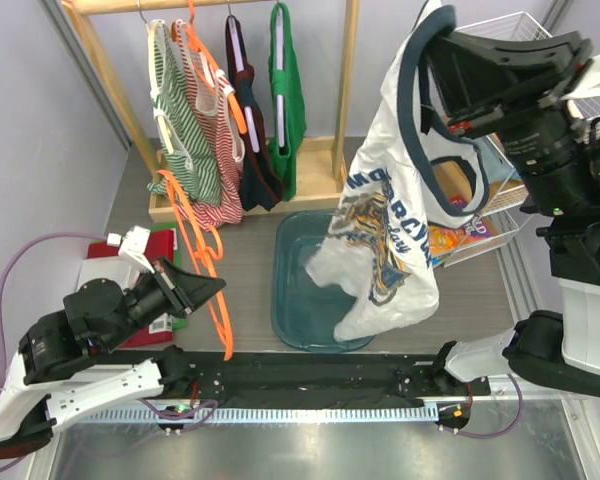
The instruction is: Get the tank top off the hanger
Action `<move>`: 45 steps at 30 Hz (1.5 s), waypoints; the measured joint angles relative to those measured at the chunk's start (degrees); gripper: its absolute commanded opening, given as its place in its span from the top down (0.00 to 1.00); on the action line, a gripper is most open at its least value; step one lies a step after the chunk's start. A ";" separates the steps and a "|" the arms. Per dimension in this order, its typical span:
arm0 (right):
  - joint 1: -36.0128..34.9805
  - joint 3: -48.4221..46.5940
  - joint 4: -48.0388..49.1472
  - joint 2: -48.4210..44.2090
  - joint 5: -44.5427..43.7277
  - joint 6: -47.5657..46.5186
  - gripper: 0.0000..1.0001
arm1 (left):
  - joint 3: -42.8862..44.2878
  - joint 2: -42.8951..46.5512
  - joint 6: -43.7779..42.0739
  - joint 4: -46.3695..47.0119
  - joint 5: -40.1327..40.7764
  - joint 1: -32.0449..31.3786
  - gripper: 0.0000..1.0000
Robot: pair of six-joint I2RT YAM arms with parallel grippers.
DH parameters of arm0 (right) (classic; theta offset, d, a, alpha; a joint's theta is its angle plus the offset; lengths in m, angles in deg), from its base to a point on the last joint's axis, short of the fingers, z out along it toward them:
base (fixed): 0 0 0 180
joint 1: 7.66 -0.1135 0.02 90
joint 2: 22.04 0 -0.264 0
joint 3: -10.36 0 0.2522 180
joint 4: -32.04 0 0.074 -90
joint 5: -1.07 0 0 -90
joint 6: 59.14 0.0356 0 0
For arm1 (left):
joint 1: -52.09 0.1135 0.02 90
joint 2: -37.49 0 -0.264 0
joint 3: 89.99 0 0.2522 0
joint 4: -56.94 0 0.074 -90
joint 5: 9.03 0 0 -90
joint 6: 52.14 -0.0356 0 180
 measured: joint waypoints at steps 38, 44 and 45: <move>0.11 70.55 5.62 -21.22 -15.91 7.56 0.99 | -3.28 1.77 2.82 3.93 -2.67 0.00 1.00; 0.11 82.84 6.80 -20.48 -14.38 18.84 0.99 | -4.44 1.88 4.09 6.23 -3.82 0.00 1.00; 0.11 84.63 7.19 -19.96 -14.08 20.96 0.99 | -4.96 2.05 4.52 7.02 -4.00 0.00 1.00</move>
